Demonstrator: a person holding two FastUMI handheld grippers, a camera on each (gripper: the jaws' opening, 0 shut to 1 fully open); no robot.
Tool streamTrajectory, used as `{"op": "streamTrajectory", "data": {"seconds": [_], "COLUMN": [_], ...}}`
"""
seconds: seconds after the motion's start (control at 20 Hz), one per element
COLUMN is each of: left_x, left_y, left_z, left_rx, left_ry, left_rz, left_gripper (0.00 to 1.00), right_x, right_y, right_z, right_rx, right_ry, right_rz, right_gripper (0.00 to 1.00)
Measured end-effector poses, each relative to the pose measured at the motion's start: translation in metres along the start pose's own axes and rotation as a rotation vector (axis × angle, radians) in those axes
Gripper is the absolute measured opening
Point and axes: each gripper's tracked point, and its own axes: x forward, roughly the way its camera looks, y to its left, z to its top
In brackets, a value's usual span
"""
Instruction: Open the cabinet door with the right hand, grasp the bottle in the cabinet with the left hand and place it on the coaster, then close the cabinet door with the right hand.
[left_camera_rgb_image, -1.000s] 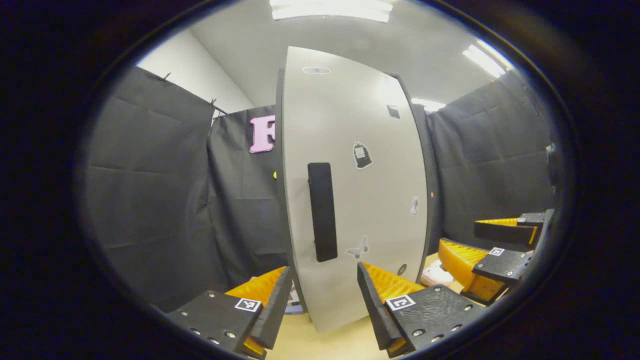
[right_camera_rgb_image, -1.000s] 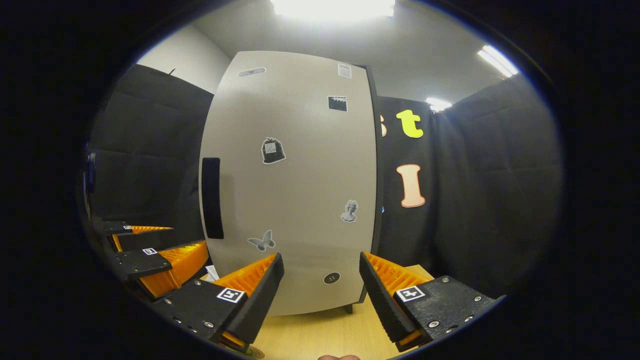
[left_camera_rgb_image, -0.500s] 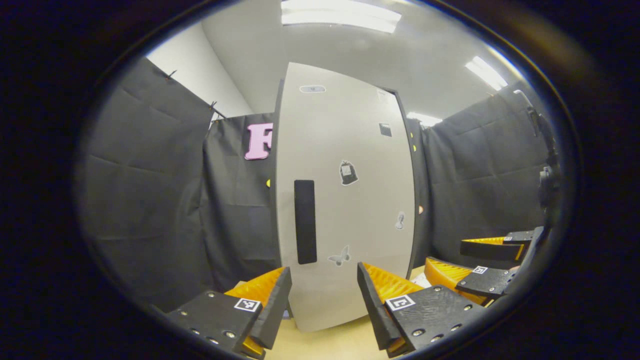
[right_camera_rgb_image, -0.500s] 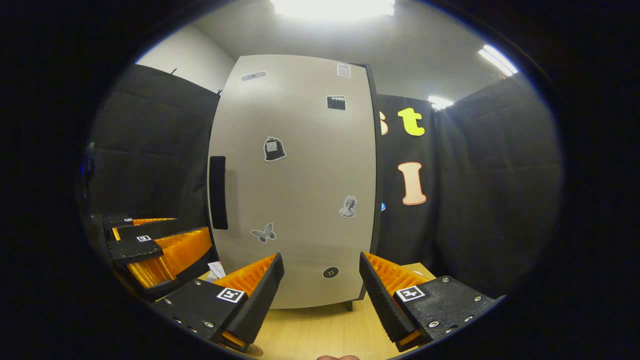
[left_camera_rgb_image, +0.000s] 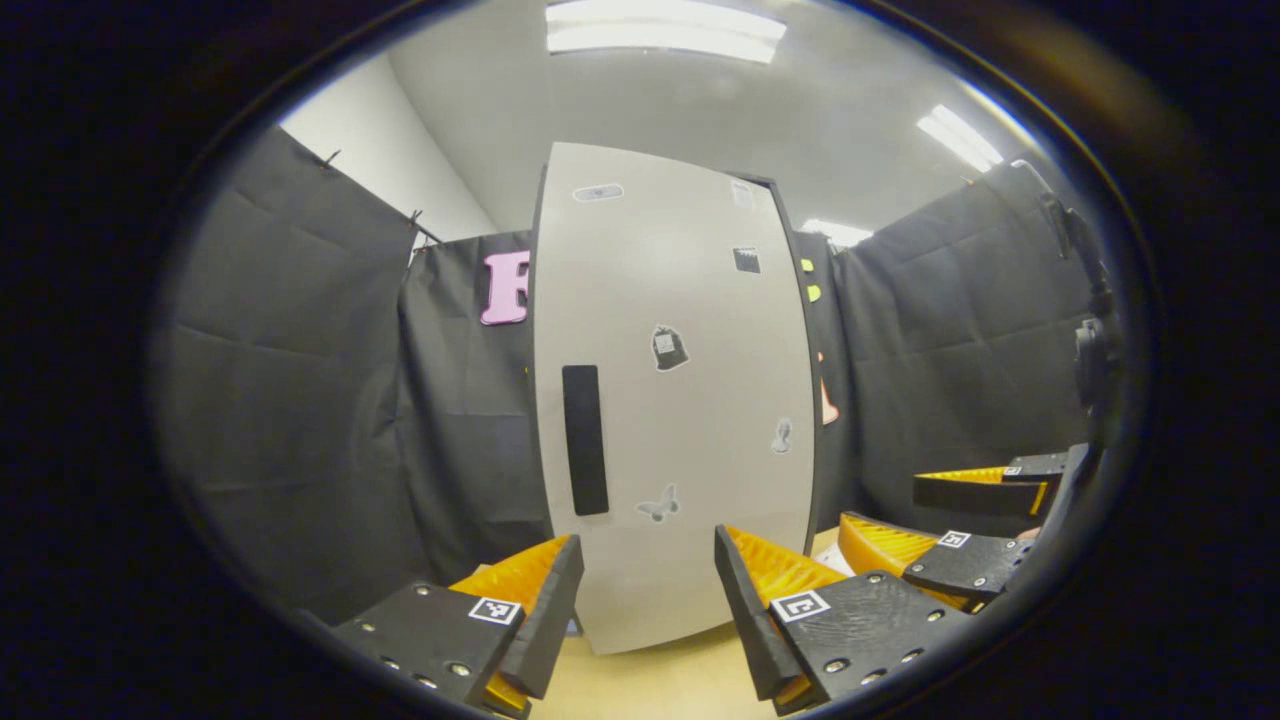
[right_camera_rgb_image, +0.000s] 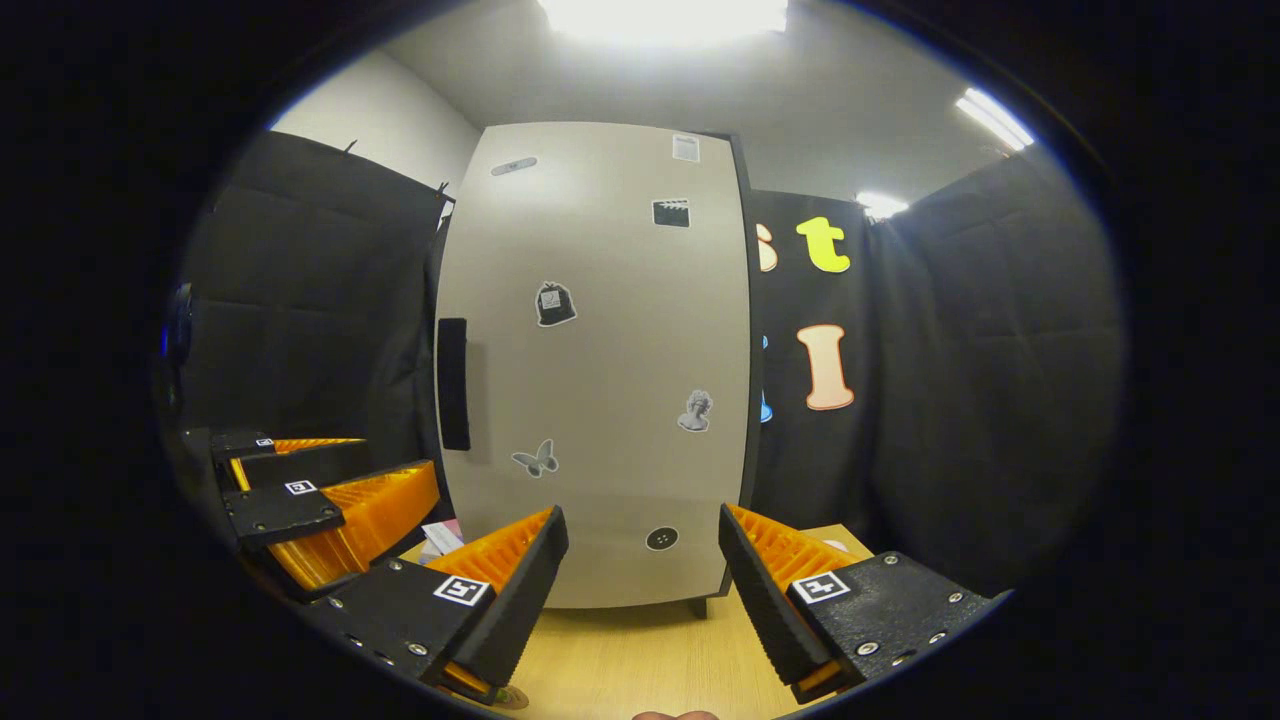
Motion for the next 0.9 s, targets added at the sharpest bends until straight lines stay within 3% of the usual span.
{"op": "streamTrajectory", "data": {"seconds": [0.15,0.2,0.3,0.5,0.6,0.9], "left_x": [0.000,0.001,0.003,0.003,0.003,0.003], "left_y": [0.000,0.001,0.003,0.004,0.002,0.001], "left_z": [-0.003,-0.008,-0.015,-0.016,-0.015,-0.015], "left_rx": [-0.005,0.002,0.002,-0.004,-0.012,-0.029], "left_ry": [0.019,0.041,0.067,0.083,0.080,0.079], "left_rz": [0.004,0.009,0.012,0.017,0.011,0.022], "left_gripper": [0.80,0.75,0.80,0.70,0.75,0.75], "right_x": [0.001,0.002,0.002,0.002,0.001,0.003], "right_y": [-0.001,0.000,0.001,0.002,0.002,0.000], "right_z": [0.000,-0.001,-0.002,-0.001,-0.001,-0.003], "right_rx": [0.005,-0.001,0.006,-0.012,-0.011,0.011], "right_ry": [-0.003,0.001,0.004,0.000,-0.007,0.002], "right_rz": [-0.011,-0.022,-0.019,-0.029,-0.021,-0.049], "right_gripper": [0.94,0.94,0.94,0.94,0.94,0.94]}}
